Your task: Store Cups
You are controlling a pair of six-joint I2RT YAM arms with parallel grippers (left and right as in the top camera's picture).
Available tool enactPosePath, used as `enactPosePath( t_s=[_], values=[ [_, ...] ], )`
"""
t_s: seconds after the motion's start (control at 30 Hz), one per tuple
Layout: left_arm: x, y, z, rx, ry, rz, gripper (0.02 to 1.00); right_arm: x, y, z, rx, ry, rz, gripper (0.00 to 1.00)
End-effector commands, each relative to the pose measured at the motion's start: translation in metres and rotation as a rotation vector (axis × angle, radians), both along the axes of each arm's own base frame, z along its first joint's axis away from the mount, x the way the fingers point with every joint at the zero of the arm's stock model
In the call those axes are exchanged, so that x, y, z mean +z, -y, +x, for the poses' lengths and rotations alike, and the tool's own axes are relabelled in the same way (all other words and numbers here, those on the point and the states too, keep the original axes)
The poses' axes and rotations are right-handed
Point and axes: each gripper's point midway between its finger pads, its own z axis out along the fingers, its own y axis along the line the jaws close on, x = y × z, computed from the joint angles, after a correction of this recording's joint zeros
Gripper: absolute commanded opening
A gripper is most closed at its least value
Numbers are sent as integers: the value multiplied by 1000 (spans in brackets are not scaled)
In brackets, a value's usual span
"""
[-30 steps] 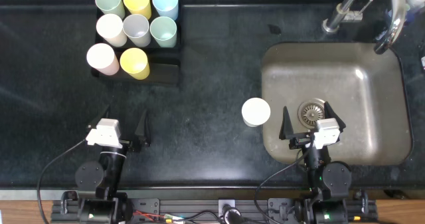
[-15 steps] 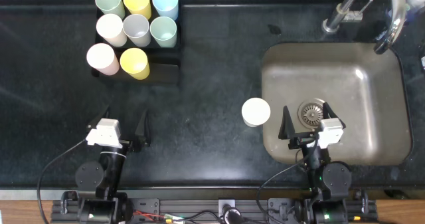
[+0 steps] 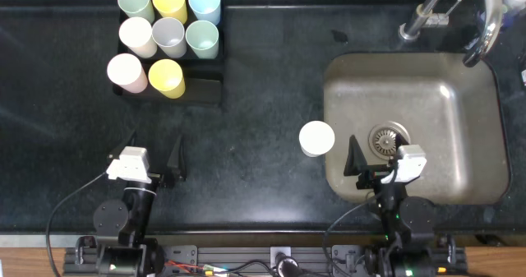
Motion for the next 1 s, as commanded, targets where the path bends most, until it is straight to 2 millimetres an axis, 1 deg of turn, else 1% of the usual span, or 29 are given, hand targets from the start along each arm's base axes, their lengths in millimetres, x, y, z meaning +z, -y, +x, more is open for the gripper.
enactPosePath(
  t_s=[0.03, 0.13, 0.2, 0.3, 0.47, 0.57, 0.67, 0.73, 0.83, 0.9, 1.0],
  values=[
    [0, -1, 0, 4, 6, 14, 1000, 35, -7, -5, 32, 10, 69, 996],
    [0, -1, 0, 3, 6, 14, 1000, 50, -11, -7, 53, -29, 83, 998],
    [0, -1, 0, 4, 5, 14, 1000, 56, -13, -8, 58, -84, 86, 996],
    [0, -1, 0, 3, 6, 14, 1000, 53, -19, -9, 71, -214, 70, 998],
    [0, -1, 0, 3, 5, 14, 1000, 52, -42, -2, 148, -405, 37, 996],
    [0, -1, 0, 3, 5, 14, 1000, 42, -44, 3, 94, -562, 53, 996],
    [0, -1, 0, 4, 5, 14, 998, 27, -37, 1, 9, -740, 27, 996],
    [0, -1, 0, 4, 6, 14, 1000, 25, -35, -2, -26, -826, 17, 996],
    [0, -1, 0, 4, 6, 14, 1000, 27, -36, 0, -32, -903, -4, 996],
    [0, -1, 0, 3, 6, 14, 1000, 26, -37, 3, -35, -925, -11, 998],
    [0, -1, 0, 3, 5, 14, 998, 16, -42, 6, -20, -969, -20, 998]
  ],
)
